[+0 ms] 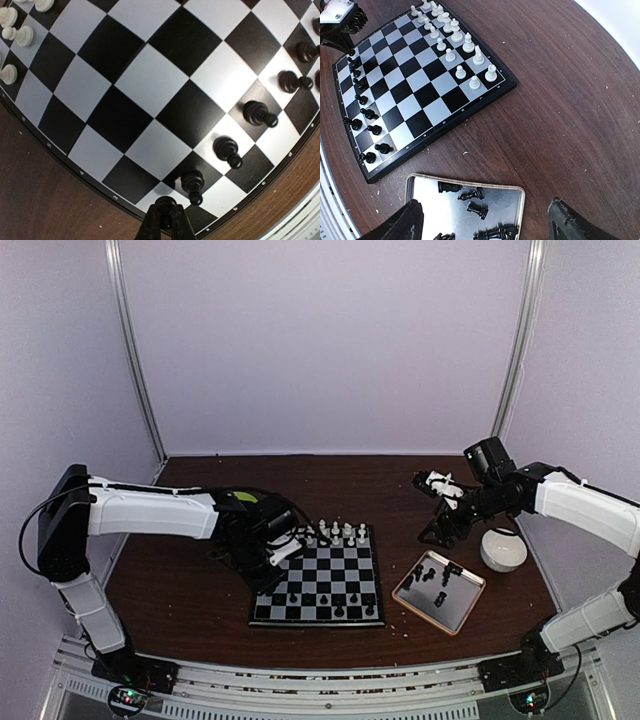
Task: Set up the chess pieces on the board
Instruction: Place the pawn at h7.
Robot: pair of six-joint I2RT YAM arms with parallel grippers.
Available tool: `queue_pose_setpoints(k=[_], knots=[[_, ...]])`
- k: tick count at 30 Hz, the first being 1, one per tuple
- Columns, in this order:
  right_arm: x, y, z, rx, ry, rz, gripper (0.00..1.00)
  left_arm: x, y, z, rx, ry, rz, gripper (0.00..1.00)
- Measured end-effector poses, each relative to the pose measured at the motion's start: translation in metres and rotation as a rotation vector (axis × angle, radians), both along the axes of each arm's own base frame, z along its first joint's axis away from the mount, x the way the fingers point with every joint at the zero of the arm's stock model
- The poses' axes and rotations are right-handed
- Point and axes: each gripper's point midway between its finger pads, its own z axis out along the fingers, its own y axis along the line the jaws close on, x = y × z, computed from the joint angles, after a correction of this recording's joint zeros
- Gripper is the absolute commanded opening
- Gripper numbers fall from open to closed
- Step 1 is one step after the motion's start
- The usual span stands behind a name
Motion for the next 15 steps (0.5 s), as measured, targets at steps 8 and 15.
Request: queue_pose_setpoints(k=[8,15], knots=[[-0.0010,0.0003,-0.0003,0.002,0.004,0.003,0.86,-0.0056,0.0121,-0.0055,0.005,0.001,0.036,0.01],[-0.0007,0.0010,-0.0034,-0.001,0.015,0.005,0.86,-0.0046,0.0118,-0.0081,-0.004,-0.003,0.045,0.01]])
